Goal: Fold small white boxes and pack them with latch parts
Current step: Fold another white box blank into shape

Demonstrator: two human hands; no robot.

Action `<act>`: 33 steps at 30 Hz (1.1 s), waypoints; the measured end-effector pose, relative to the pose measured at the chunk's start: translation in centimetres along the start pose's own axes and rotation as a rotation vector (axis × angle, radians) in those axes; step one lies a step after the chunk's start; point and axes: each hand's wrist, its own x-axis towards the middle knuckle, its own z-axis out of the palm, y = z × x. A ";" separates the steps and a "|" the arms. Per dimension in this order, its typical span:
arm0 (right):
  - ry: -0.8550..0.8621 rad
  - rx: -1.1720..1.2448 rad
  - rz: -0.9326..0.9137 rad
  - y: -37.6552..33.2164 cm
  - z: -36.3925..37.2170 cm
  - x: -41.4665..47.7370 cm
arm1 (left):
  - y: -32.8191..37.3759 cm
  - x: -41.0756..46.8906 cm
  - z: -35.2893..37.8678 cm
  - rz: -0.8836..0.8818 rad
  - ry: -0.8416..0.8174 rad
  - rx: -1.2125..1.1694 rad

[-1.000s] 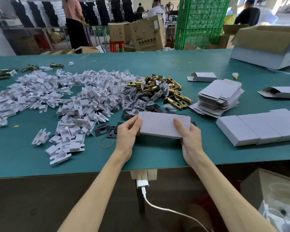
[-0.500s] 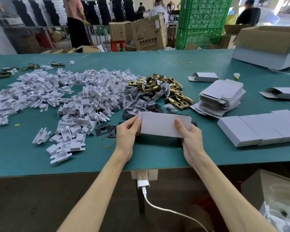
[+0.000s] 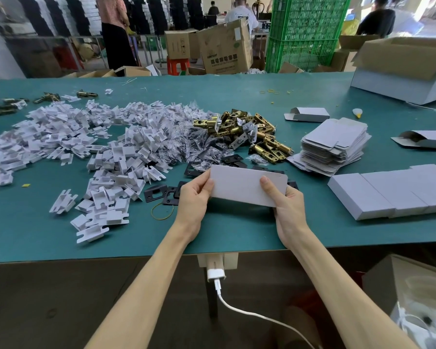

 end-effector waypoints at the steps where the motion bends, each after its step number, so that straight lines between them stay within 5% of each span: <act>1: 0.001 -0.002 -0.001 0.0 0.0 0.0 | -0.1 0.0 0.0 0.003 0.001 0.004; 26: 0.008 -0.075 -0.037 0.5 0.1 0.1 | 0.6 -0.4 0.4 -0.008 -0.134 0.149; 33: 0.009 -0.087 -0.023 0.2 0.5 -0.3 | 0.4 -0.2 0.3 -0.011 0.039 0.051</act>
